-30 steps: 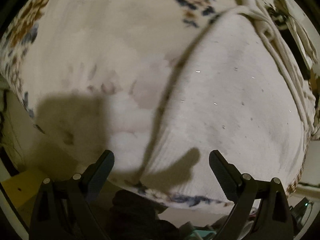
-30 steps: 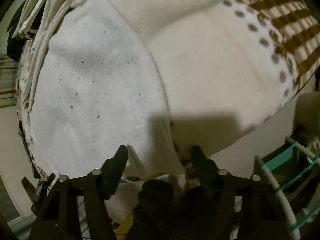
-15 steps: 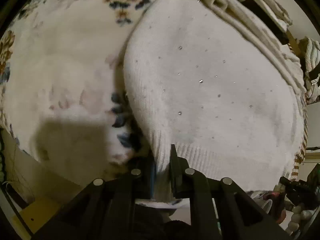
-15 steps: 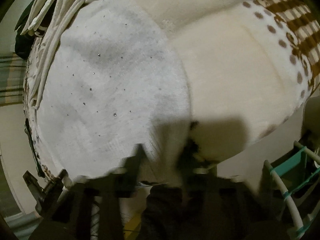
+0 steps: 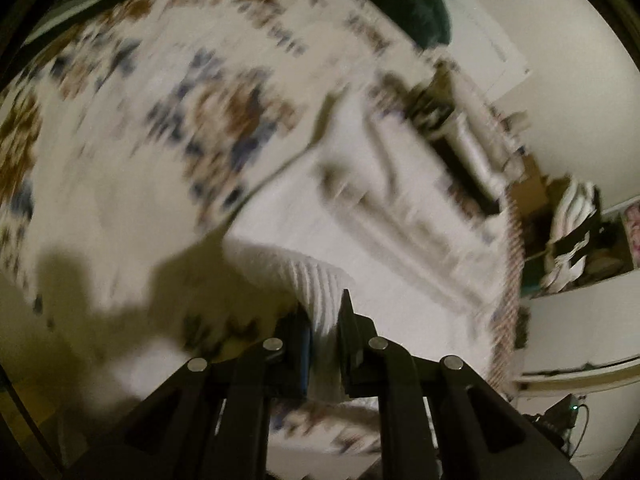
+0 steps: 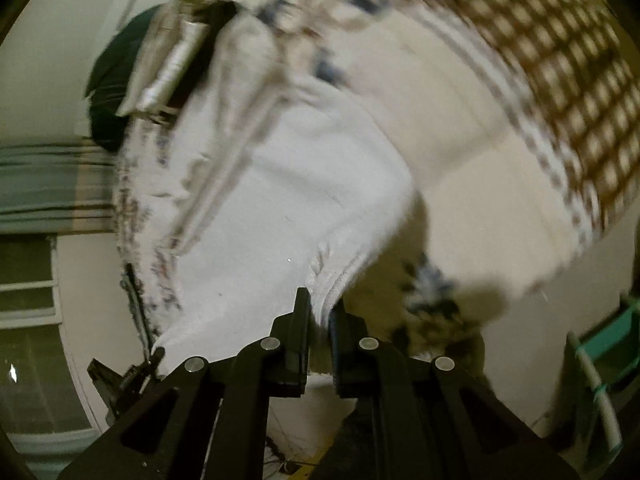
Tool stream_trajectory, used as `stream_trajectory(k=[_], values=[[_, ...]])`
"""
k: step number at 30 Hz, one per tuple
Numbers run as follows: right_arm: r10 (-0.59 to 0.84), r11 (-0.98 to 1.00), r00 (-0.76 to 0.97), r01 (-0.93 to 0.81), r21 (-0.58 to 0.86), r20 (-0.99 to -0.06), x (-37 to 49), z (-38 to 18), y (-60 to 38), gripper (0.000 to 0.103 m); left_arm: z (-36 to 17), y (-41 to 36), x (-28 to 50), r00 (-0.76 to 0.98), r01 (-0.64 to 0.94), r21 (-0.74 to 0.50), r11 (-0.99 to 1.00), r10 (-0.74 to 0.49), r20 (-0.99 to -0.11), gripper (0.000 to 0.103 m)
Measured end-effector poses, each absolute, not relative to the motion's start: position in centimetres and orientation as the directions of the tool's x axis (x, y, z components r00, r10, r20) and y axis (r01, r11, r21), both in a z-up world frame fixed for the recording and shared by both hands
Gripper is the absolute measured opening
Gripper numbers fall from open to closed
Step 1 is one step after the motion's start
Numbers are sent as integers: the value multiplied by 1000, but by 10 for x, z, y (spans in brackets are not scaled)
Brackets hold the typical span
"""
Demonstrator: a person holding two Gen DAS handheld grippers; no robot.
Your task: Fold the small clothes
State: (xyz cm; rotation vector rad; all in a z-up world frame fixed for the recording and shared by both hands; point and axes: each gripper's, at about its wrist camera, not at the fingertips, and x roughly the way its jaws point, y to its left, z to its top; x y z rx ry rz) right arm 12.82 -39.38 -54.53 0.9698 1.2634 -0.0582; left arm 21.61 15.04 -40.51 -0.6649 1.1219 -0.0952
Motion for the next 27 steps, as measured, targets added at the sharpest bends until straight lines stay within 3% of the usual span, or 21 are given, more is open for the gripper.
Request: stream_trajectory(k=[8,16,20,21,23,25,27], values=[[397,689,434,441,575,-809,277,-491,-414,9,-390,121,372,472,-190,-542,819,-408,-781,9],[306,719,395,501,482,-866,440,-528,-434,9,-448,104,506,368,-235,-506,830,-406,-837,10],[308,691,349,557,460,-885,478,-569,-445,10,-480,103,534,273,-285,-506,814,-437,-857,18],[329,665,347,575,476,-878,483,-579,-450,11,-481,105,534,269,-289,-509,811,-441,-856,27],[366,616,370,591,521,-854,485,-587,-457,29,-476,111,530,292,-283,-513,811,-436,-851,45],[375,591,414,583,558,-829,477,-585,-461,66,-464,120,522,318,-279,-485,829,-397,-861,82],[345,586,454,579,567,-821,463,-575,-464,78,-453,128,514,356,-273,-467,841,-363,-861,84]])
